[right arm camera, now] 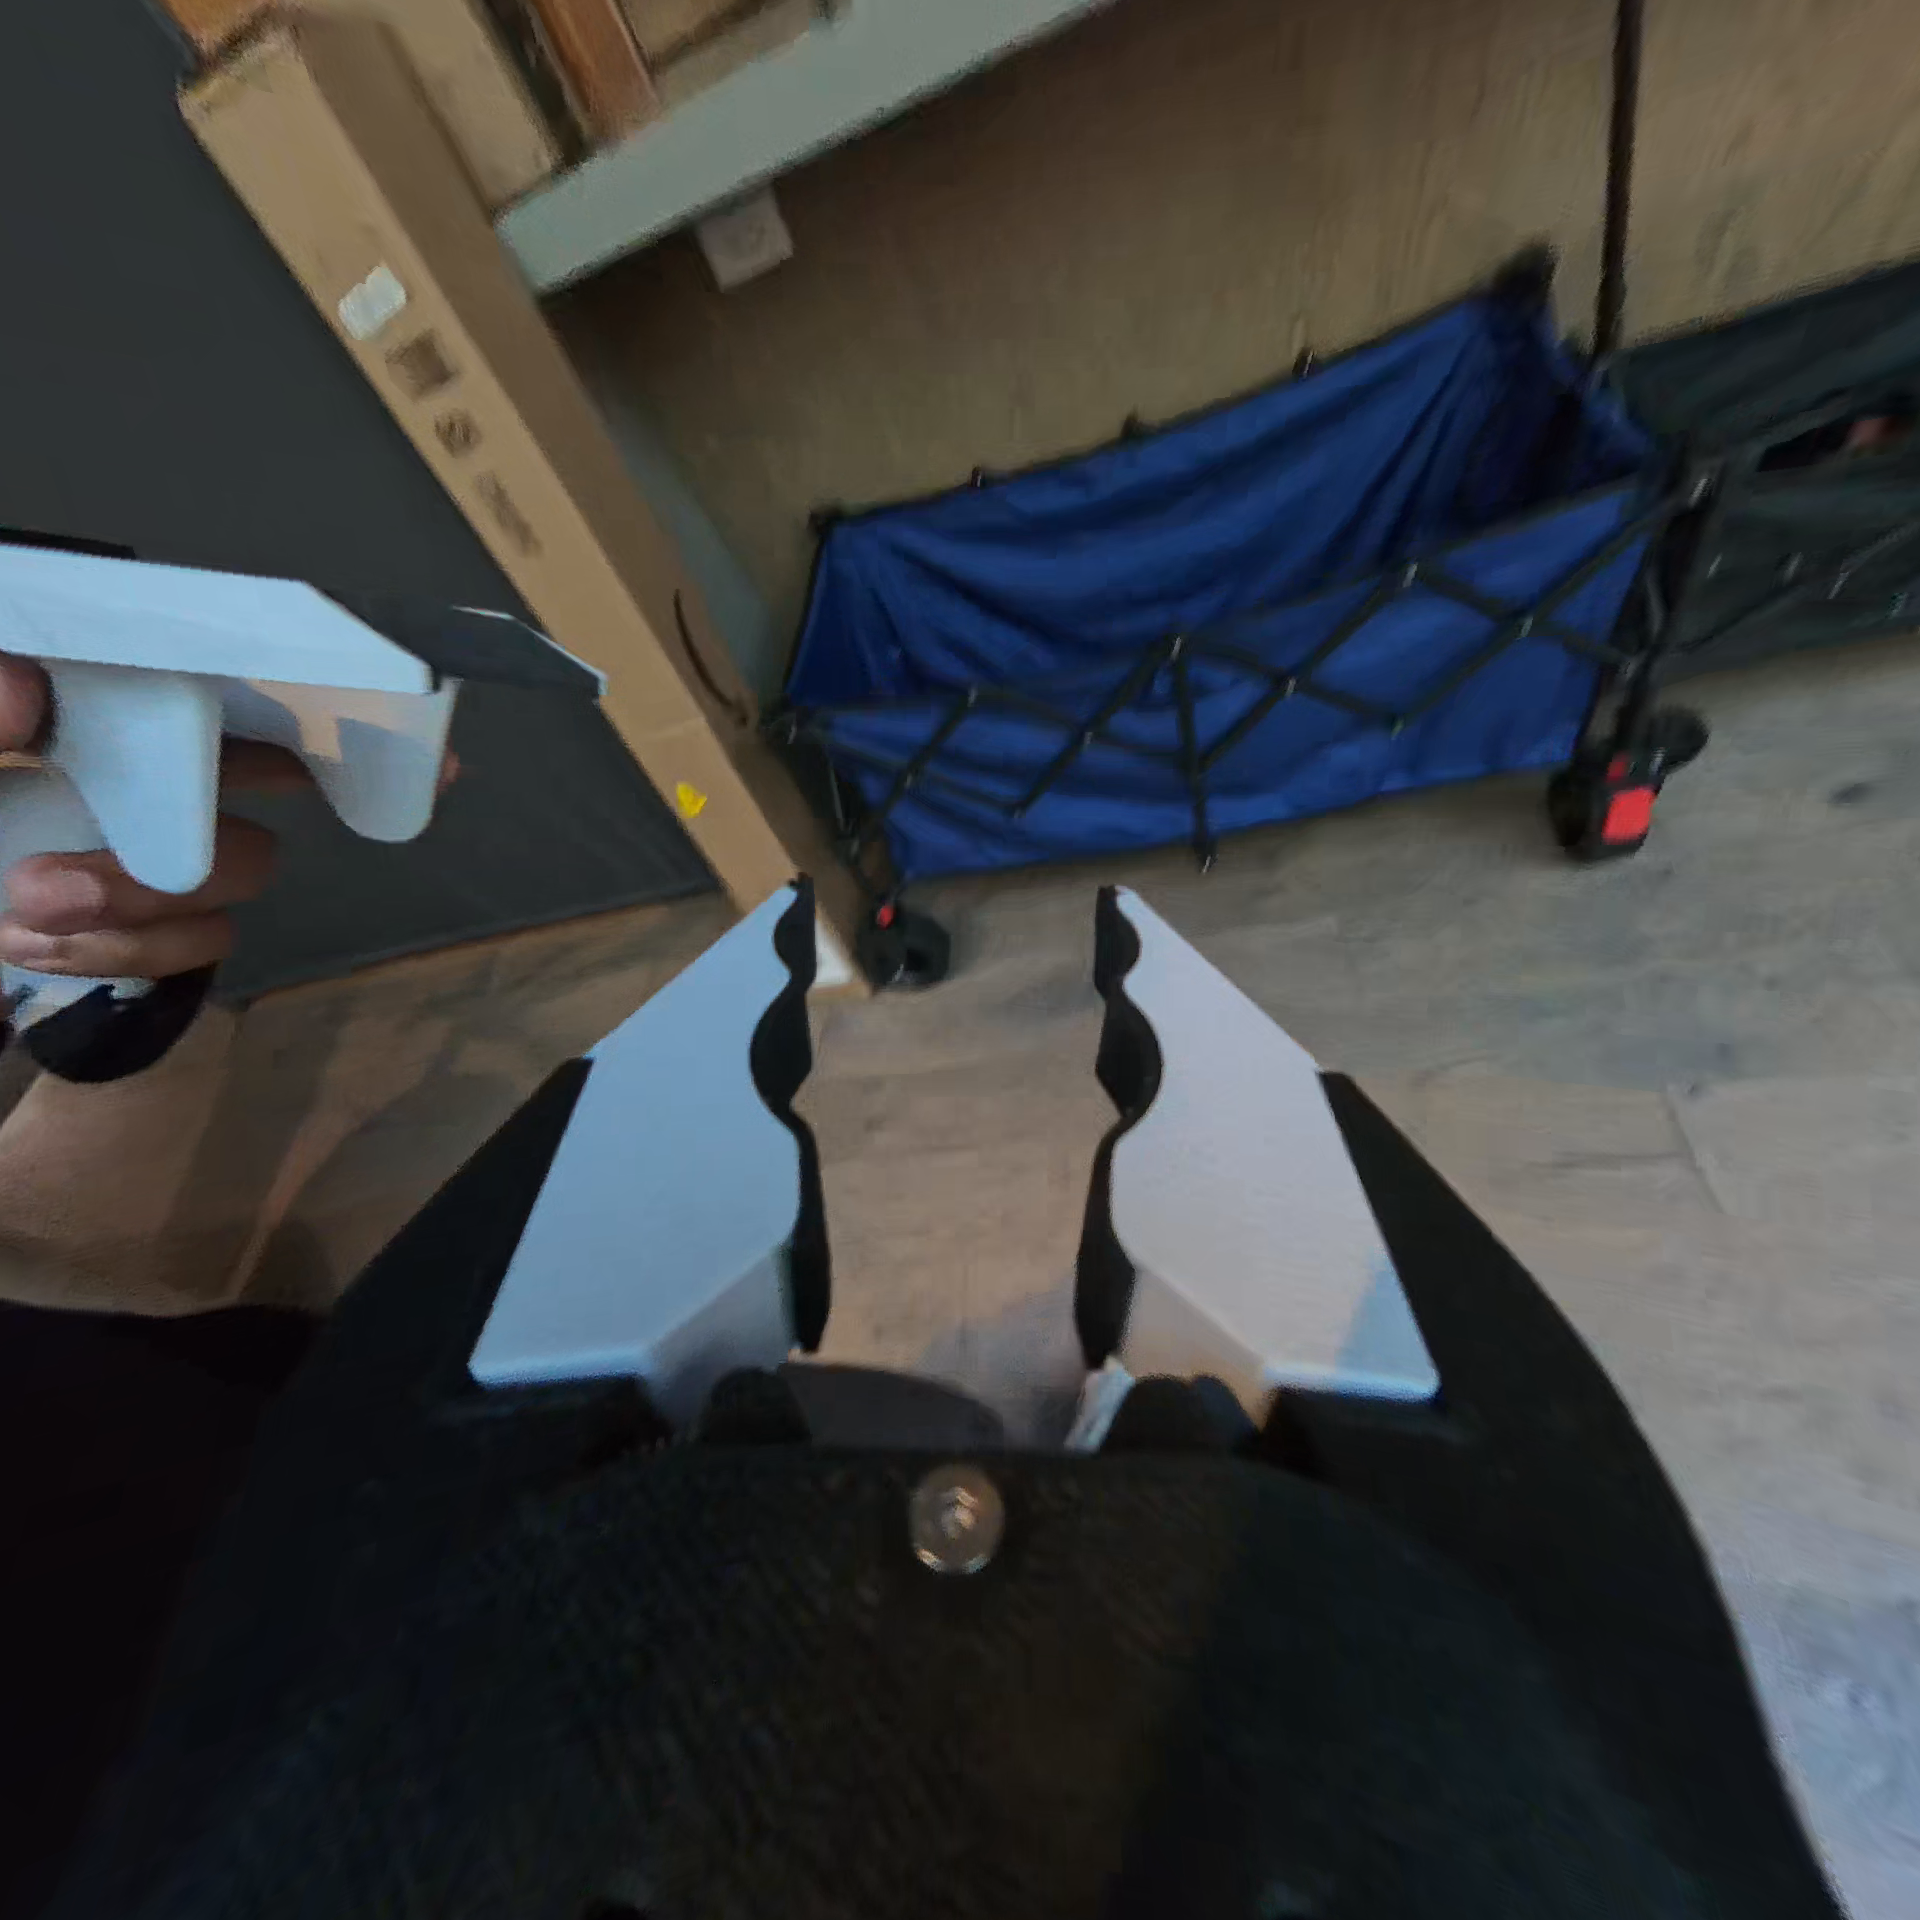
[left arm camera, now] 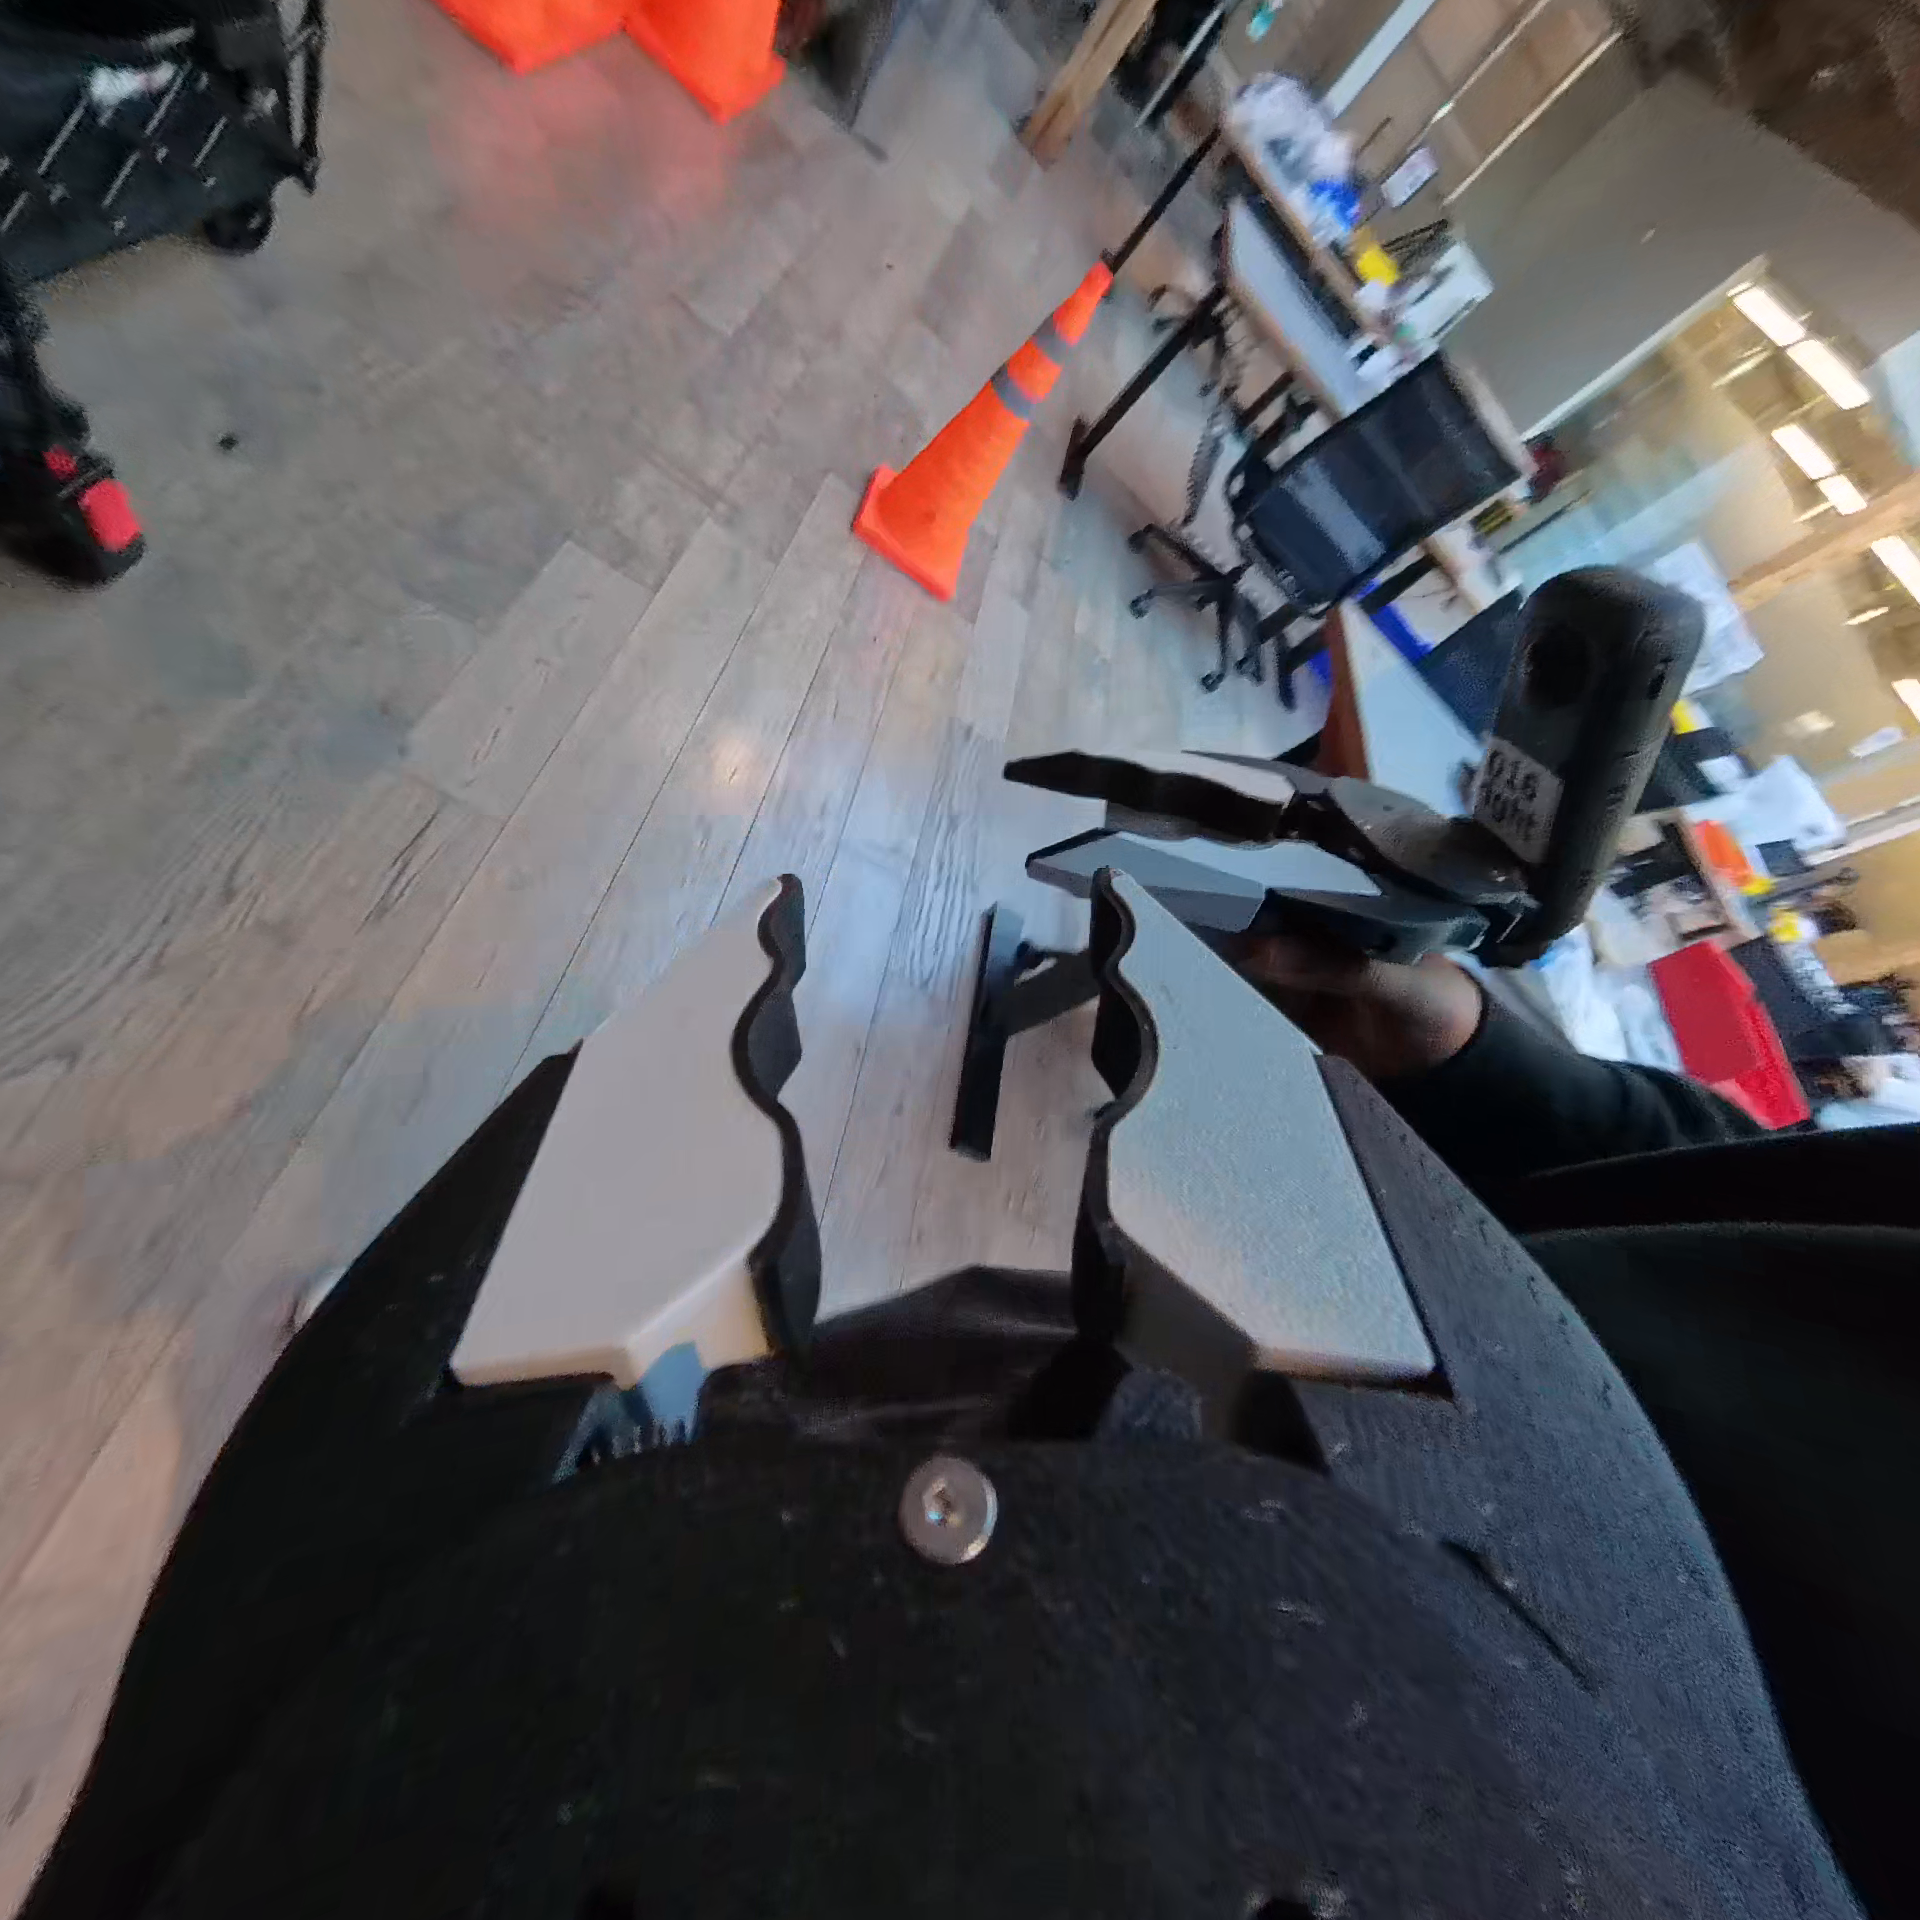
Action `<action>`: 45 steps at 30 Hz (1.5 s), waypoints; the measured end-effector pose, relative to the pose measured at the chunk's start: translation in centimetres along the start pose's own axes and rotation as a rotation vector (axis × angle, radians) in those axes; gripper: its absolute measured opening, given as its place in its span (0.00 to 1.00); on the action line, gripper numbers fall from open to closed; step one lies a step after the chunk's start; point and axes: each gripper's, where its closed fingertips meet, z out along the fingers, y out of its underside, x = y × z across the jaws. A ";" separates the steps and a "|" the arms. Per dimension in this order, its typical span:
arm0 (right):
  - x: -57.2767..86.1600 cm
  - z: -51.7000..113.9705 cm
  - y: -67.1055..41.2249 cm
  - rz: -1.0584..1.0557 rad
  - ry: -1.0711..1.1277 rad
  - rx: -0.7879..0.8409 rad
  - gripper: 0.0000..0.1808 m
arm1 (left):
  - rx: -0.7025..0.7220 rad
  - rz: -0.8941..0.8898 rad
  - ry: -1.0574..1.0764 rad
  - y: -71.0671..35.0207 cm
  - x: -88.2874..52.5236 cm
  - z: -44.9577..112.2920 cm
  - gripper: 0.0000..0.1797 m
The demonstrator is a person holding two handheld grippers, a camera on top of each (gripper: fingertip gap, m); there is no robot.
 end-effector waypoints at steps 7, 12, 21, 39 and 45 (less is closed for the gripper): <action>14.1 9.9 -13.5 -0.032 0.100 0.162 0.29 | -0.021 0.086 0.115 -18.8 -6.9 10.7 0.28; 27.8 18.8 -17.5 -0.012 0.121 0.151 0.29 | -0.092 0.137 0.061 -26.0 -14.7 20.5 0.29; 43.2 40.9 -32.4 -0.138 -0.148 0.024 0.37 | 0.018 0.053 -0.229 -41.4 -25.1 29.9 0.26; 54.0 86.5 -42.4 -0.504 0.155 -0.051 0.29 | 0.203 -0.097 -0.488 -53.2 -48.2 25.7 0.26; 55.3 88.4 -43.5 -0.486 0.176 -0.039 0.12 | 0.232 -0.191 -0.432 -53.7 -52.3 25.3 0.26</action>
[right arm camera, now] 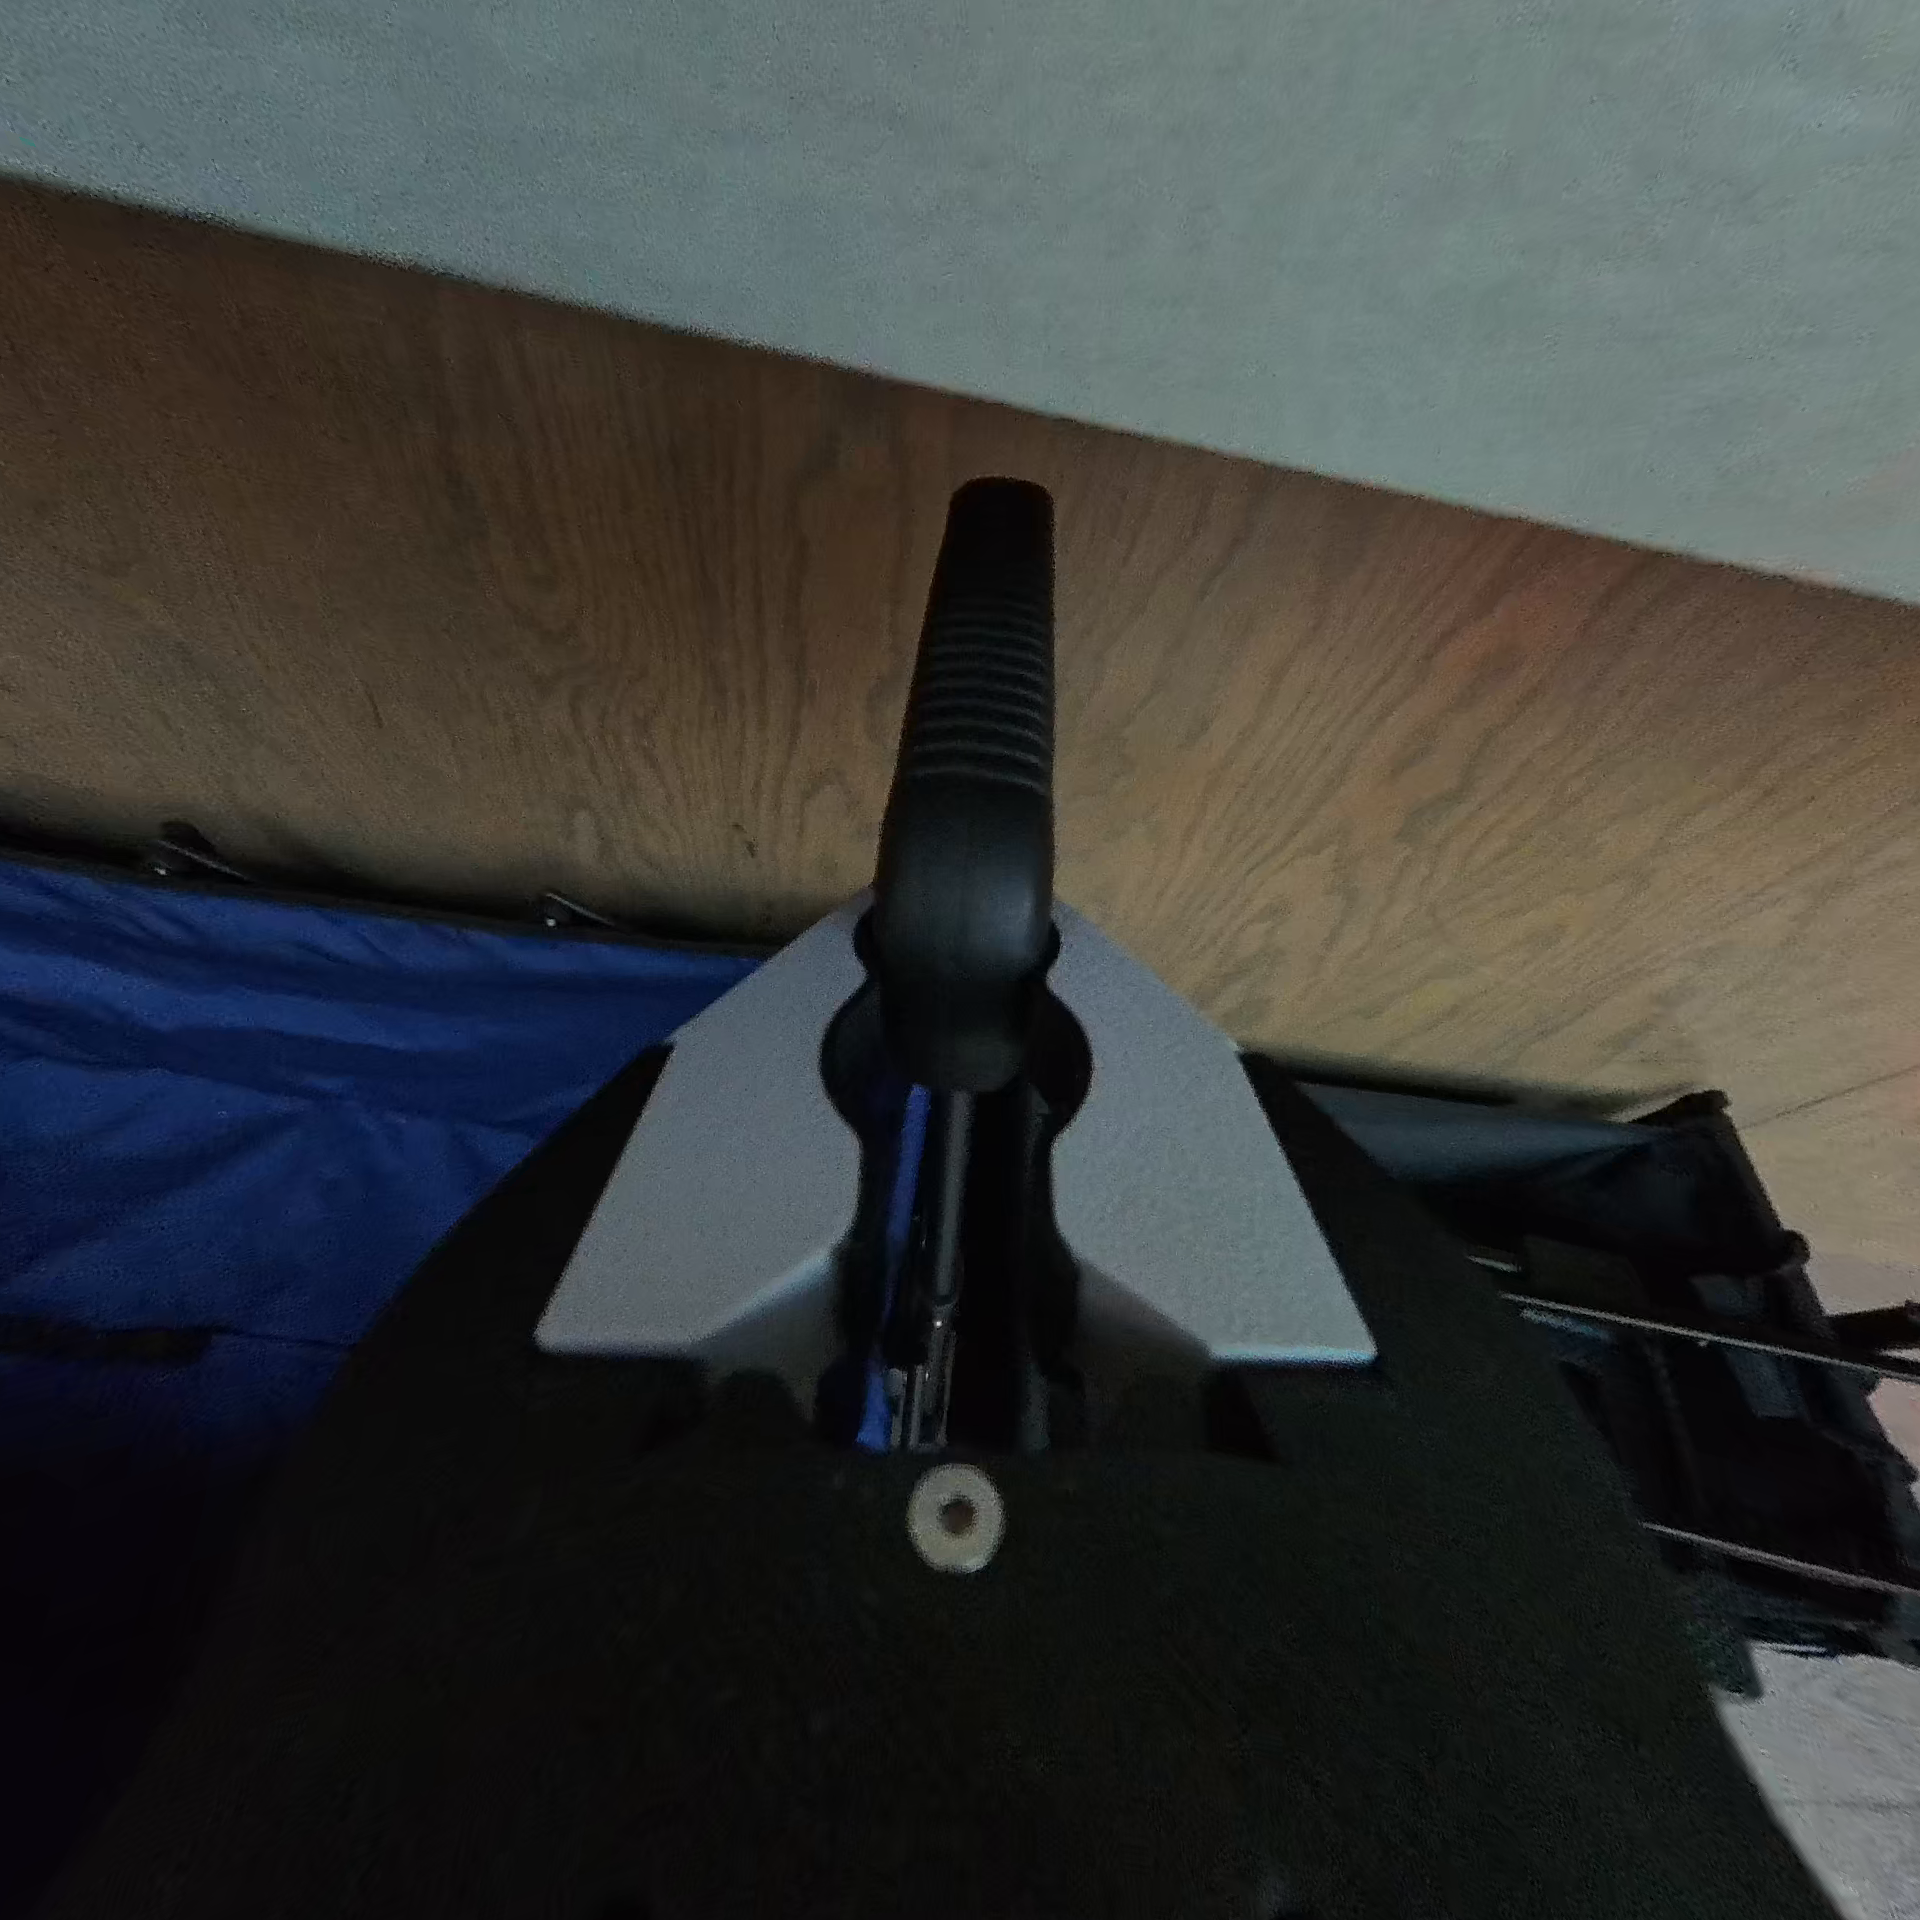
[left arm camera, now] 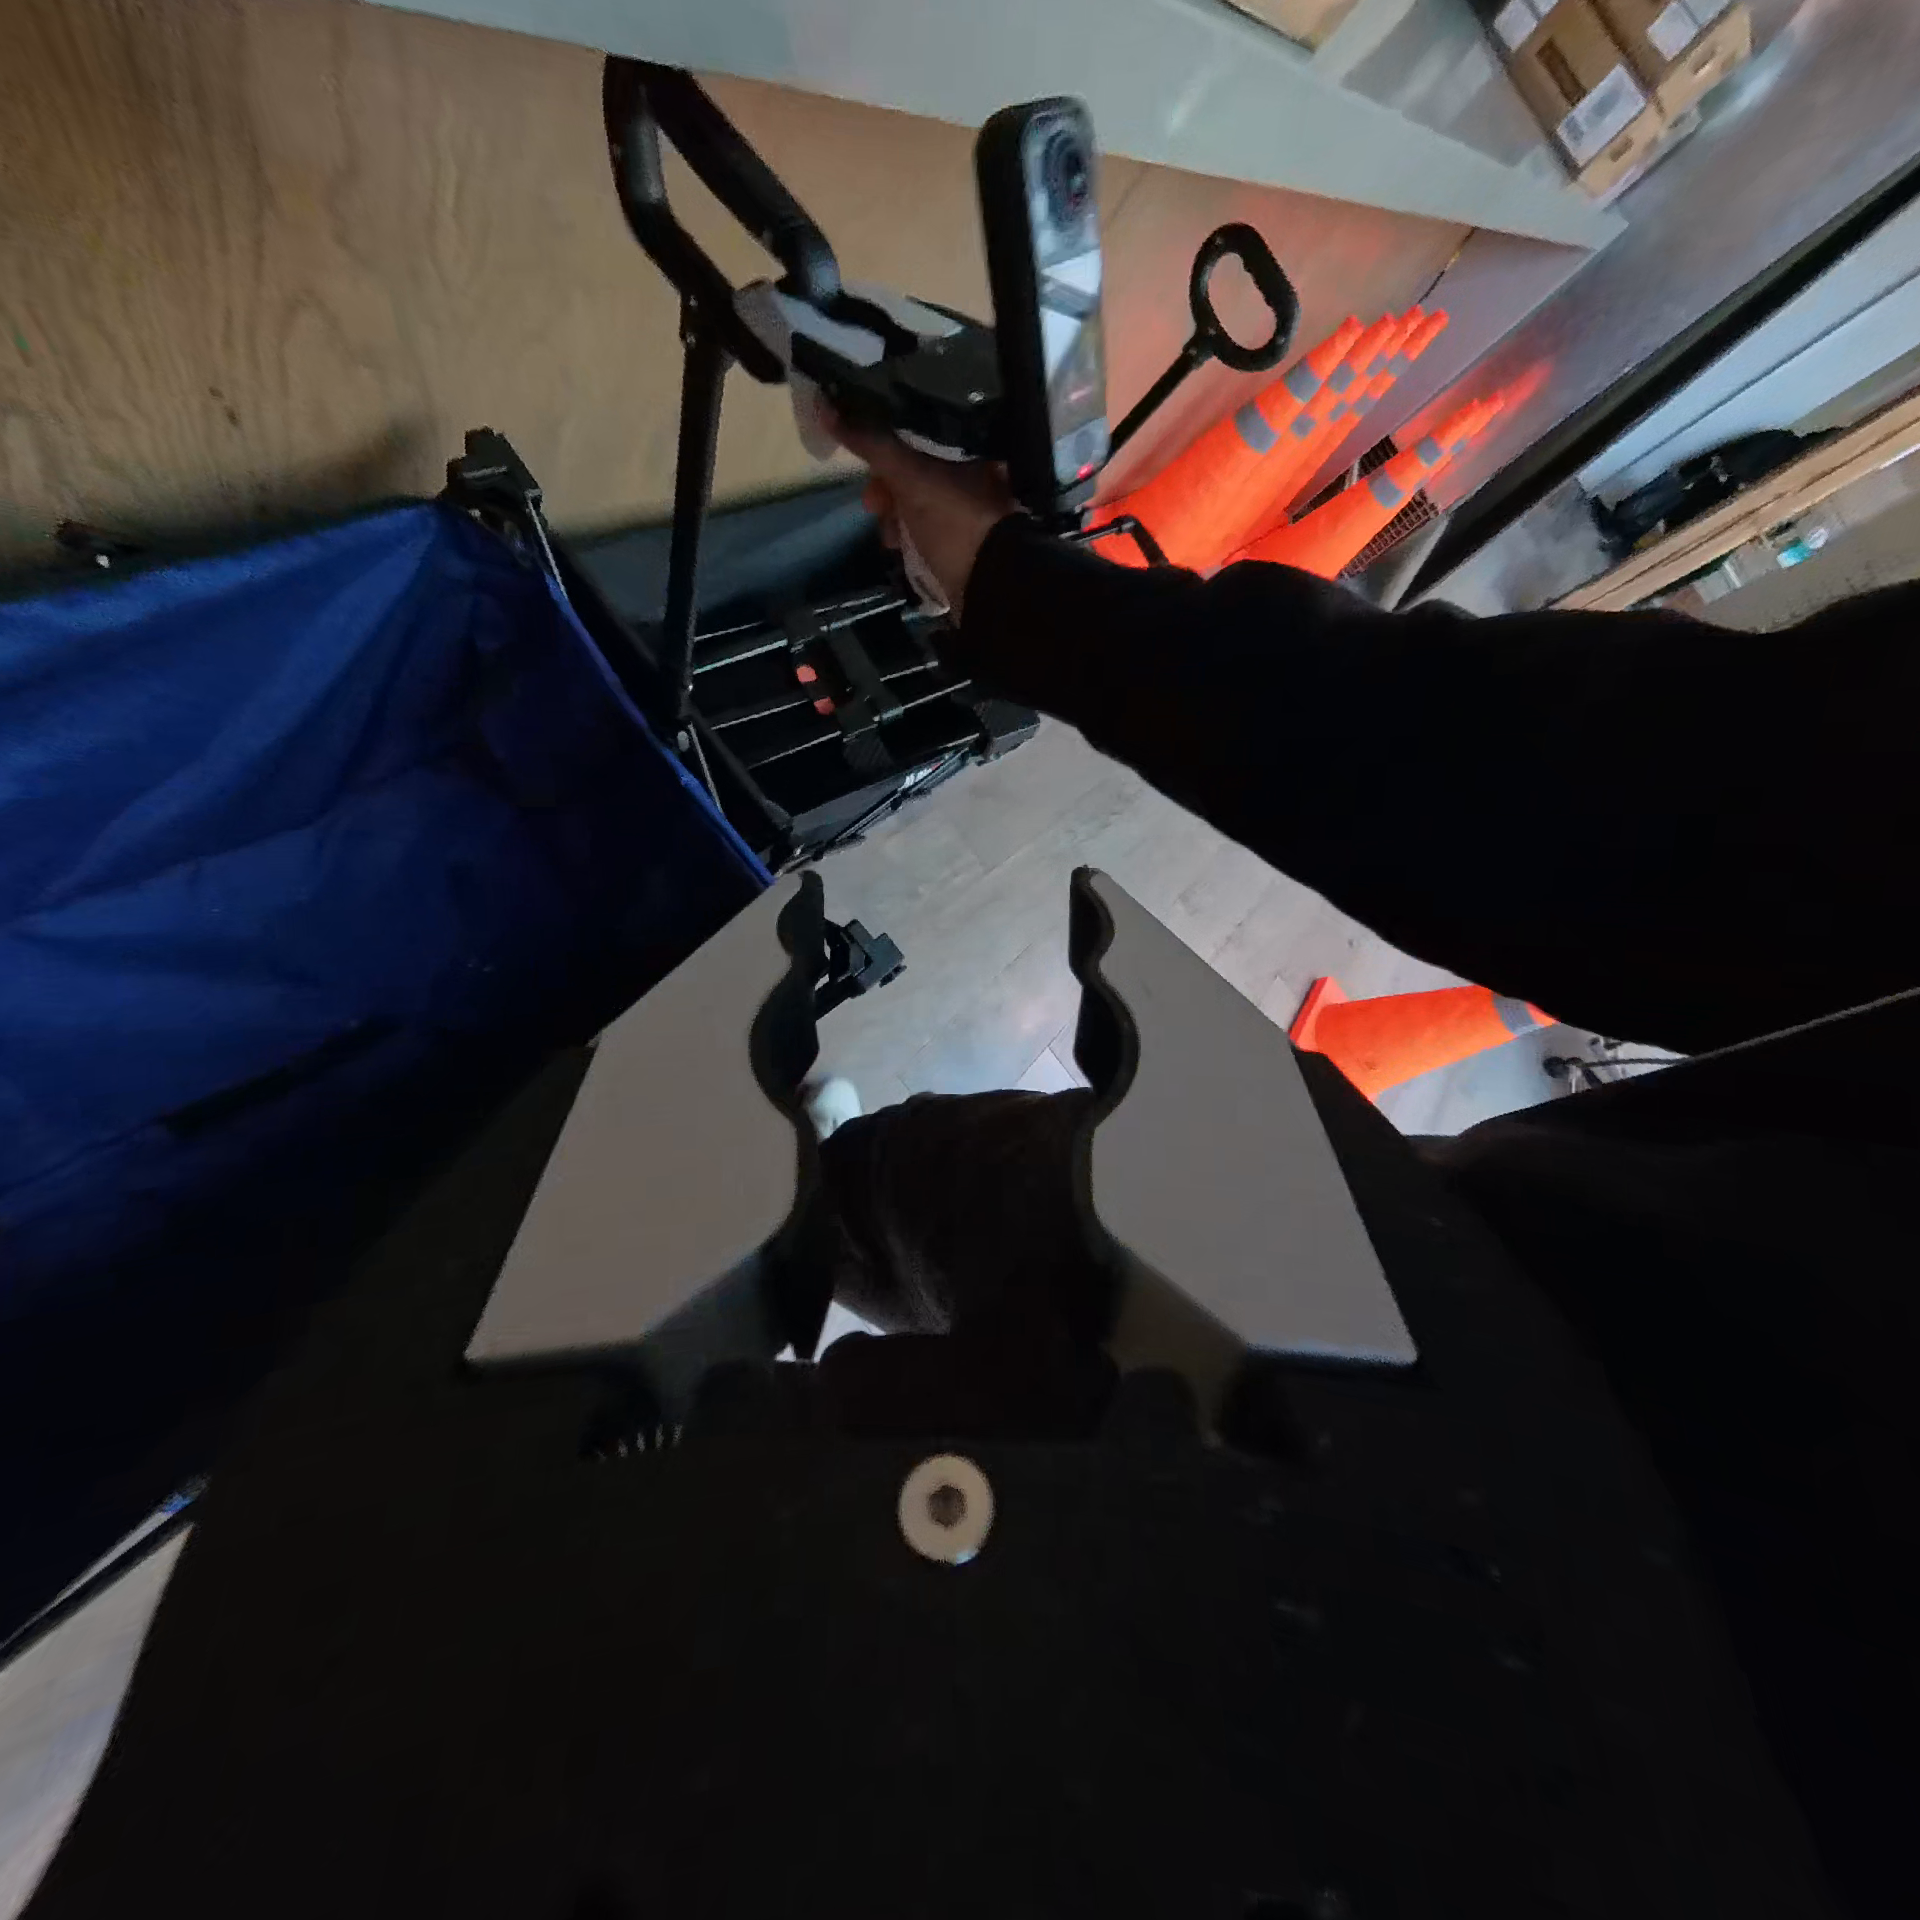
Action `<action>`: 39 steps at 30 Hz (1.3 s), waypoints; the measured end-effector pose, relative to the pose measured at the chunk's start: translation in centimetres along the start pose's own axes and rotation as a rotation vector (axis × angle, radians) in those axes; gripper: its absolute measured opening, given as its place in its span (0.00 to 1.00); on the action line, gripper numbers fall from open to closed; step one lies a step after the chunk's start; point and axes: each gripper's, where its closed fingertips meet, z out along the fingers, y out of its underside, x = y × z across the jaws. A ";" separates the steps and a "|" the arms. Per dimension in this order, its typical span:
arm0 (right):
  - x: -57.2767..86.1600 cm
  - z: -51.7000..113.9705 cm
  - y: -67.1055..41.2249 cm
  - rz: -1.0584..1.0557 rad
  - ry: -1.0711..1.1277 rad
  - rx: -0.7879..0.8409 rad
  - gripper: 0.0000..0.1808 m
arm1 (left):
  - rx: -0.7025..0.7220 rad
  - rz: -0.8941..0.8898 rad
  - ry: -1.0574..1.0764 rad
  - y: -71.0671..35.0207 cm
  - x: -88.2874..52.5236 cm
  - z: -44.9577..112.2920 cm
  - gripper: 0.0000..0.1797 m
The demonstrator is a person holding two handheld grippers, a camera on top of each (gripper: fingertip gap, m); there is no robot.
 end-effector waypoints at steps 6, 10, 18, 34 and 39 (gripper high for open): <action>8.8 -1.9 2.2 0.248 0.104 0.025 0.12 | 0.014 -0.024 0.018 -1.7 -1.4 1.4 0.26; 10.1 -2.7 3.0 0.238 0.074 0.009 0.12 | -0.009 -0.021 0.025 -1.9 -1.5 2.9 0.26; -0.5 -2.5 1.3 0.024 -0.085 0.048 0.12 | -0.056 0.010 0.037 -2.0 0.2 5.8 0.26; 0.1 -15.7 10.4 0.005 -0.173 -0.039 0.14 | -0.106 0.023 0.082 -2.4 2.1 9.7 0.26; 1.4 -12.6 8.0 0.032 -0.173 -0.030 0.13 | -0.125 0.056 0.096 -2.4 2.8 10.2 0.26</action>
